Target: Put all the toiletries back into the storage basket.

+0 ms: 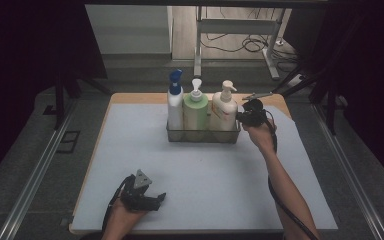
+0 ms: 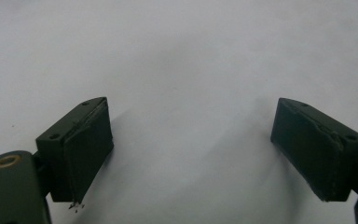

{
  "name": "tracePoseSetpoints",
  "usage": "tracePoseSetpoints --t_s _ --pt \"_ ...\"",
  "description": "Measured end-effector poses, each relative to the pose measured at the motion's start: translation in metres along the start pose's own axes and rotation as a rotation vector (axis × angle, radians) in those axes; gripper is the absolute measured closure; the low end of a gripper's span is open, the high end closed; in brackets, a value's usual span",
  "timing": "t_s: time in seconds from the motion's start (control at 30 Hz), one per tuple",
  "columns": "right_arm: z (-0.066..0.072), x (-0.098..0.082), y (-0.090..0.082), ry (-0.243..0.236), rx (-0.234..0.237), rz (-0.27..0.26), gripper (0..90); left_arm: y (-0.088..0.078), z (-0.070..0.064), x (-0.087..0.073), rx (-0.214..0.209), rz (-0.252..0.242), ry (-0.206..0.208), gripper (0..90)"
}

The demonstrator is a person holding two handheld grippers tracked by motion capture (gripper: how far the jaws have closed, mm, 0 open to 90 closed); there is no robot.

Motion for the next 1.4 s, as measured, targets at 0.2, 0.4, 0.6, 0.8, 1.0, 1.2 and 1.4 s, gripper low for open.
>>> tracePoseSetpoints --t_s 0.2,0.4,0.6,0.8,1.0,1.2,1.4 --pt "-0.001 -0.005 0.007 0.004 0.008 0.014 89.8 0.0 0.0 0.0 0.0 0.0 0.0 12.3" --pt "0.002 -0.01 0.014 0.012 0.01 0.032 89.8 0.0 0.0 0.0 0.0 0.0 -0.001 12.3" --pt "0.007 -0.014 0.018 0.008 0.022 0.043 89.8 0.0 0.0 0.0 0.0 0.0 0.0 12.3" --pt "0.014 -0.013 0.021 -0.007 0.035 0.039 89.8 0.0 0.0 0.0 0.0 0.0 0.0 12.3" --pt "0.021 -0.013 0.023 -0.022 0.053 0.042 89.8 0.0 0.0 0.0 0.0 0.0 0.0 12.3" --pt "0.029 -0.011 0.025 -0.046 0.063 0.042 89.8 0.0 0.0 0.0 0.0 0.0 -0.001 12.3" --pt "0.031 -0.01 0.022 -0.05 0.061 0.031 89.9 0.0 0.0 0.0 0.0 0.0 -0.001 12.3"
Point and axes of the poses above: each handheld gripper's, and its own axes: y roughly forward along the jaws, x roughly out of its top, z roughly to its left, the point moved 5 cm from there along y, roughly forward along the jaws, and after that the axes turned 11 degrees about -y, right-handed, at the moved point
